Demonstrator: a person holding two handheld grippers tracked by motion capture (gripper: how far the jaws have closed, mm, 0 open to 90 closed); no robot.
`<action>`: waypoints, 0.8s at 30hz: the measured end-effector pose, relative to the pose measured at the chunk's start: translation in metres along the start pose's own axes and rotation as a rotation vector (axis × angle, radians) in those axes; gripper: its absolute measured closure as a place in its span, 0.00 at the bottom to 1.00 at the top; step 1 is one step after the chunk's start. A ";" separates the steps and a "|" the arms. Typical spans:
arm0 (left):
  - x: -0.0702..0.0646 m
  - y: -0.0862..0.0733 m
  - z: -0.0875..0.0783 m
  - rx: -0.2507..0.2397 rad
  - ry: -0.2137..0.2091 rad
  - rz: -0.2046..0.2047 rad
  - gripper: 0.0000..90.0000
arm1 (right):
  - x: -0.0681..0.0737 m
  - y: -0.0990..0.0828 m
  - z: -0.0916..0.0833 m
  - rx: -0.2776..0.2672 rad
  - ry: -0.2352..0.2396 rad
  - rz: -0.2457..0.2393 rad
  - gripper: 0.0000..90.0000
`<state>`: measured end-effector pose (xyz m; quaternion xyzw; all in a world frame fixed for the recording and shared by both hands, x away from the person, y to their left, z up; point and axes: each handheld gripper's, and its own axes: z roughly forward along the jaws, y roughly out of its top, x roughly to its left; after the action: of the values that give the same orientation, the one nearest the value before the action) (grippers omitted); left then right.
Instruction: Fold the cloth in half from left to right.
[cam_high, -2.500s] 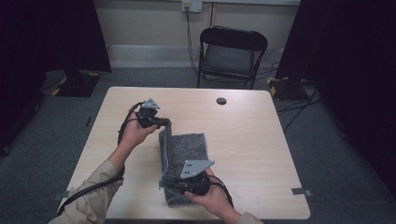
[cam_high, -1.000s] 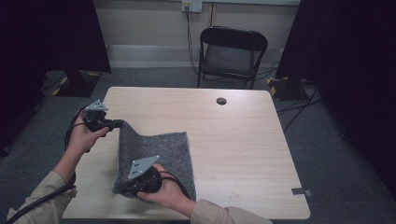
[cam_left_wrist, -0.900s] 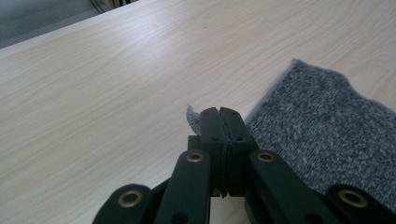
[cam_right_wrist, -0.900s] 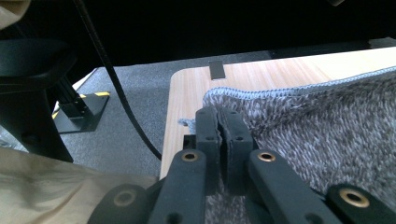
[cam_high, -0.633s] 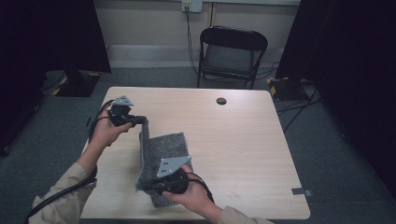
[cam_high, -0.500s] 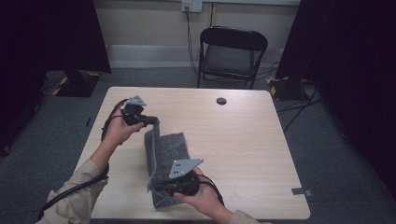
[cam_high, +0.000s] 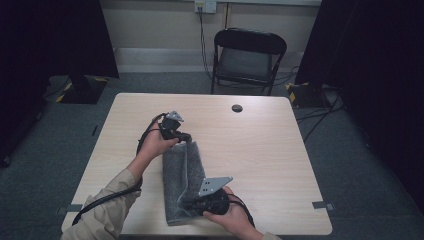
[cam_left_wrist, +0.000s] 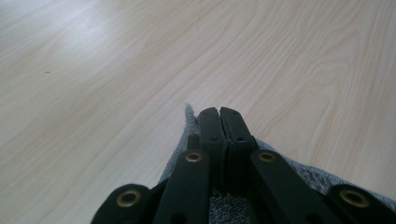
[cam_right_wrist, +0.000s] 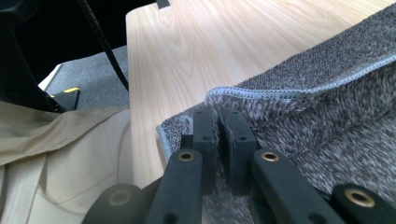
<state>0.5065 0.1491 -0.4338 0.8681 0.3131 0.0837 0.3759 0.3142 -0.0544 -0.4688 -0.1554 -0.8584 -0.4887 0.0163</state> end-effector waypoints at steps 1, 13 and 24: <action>0.000 -0.001 0.001 0.000 0.004 -0.003 0.97 | 0.000 -0.001 0.000 0.001 -0.001 0.001 0.95; 0.007 -0.022 -0.022 -0.011 0.105 0.001 0.57 | -0.007 -0.008 -0.011 0.023 -0.040 0.027 0.83; 0.019 -0.063 -0.025 0.001 0.094 -0.061 0.66 | -0.018 -0.026 -0.033 0.070 -0.116 0.049 0.66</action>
<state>0.4811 0.2084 -0.4622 0.8534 0.3567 0.1129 0.3628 0.3197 -0.0986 -0.4762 -0.2040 -0.8703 -0.4481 -0.0162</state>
